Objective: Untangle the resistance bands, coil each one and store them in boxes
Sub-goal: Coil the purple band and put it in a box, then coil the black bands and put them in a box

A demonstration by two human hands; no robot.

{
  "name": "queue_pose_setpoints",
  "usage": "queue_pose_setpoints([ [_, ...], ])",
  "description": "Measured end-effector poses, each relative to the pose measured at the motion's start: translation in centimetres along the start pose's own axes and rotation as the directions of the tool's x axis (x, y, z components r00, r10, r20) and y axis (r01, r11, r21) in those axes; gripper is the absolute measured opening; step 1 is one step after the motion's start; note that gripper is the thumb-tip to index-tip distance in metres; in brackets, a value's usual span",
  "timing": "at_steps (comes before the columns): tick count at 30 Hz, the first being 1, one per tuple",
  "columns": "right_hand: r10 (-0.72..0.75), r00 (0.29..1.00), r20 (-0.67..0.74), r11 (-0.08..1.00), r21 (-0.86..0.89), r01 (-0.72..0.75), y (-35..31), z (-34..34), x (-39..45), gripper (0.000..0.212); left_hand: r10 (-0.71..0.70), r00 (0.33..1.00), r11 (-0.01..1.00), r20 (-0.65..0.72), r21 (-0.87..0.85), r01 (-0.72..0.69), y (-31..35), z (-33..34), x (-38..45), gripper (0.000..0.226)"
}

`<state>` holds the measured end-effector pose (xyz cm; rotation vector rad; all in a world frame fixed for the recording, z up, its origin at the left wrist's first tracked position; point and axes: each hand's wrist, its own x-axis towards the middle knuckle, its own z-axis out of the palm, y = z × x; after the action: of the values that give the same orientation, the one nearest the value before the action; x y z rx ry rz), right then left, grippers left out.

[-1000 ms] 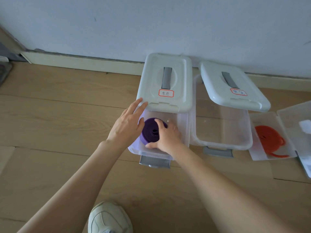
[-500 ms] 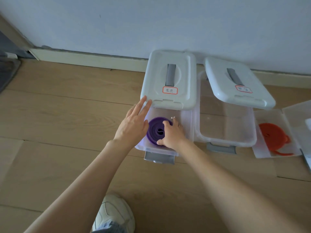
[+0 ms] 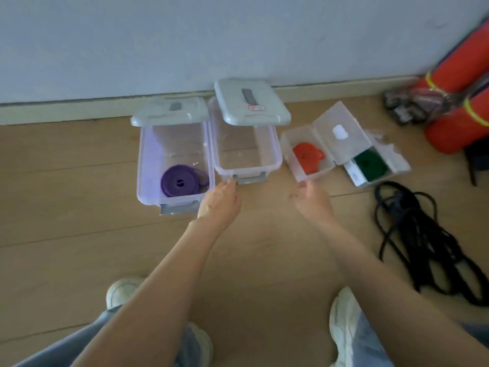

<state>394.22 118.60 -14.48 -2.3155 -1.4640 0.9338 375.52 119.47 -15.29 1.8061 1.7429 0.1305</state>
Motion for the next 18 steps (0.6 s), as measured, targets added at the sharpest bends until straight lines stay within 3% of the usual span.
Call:
queue_pose_setpoints([
  [5,0.344,0.939,-0.021,0.936,-0.069,-0.345,14.1,-4.8,0.2,0.040,0.141,0.977,0.990,0.162,-0.050,-0.134,9.3,7.9,-1.2,0.045],
  [8,0.445,0.890,-0.101,0.889,-0.067,-0.453,20.6,-6.6,1.7,0.066,0.166,0.958,0.986,0.233,-0.051,-0.158,12.4,11.9,-1.0,0.043],
  [13,0.422,0.902,-0.089,0.870,-0.241,-0.431,28.3,-9.0,7.7,0.115,0.180,0.931,0.978,0.318,0.044,-0.205,14.6,17.5,1.9,0.043],
  [16,0.428,0.903,-0.029,0.884,-0.195,-0.425,30.5,-8.7,10.1,0.121,0.193,0.914,0.972,0.356,0.062,-0.229,15.2,20.0,2.6,0.042],
  [18,0.404,0.907,-0.121,0.902,-0.115,-0.416,31.1,-8.1,10.6,0.111,0.188,0.912,0.974,0.363,0.051,-0.221,15.2,21.3,2.8,0.042],
])
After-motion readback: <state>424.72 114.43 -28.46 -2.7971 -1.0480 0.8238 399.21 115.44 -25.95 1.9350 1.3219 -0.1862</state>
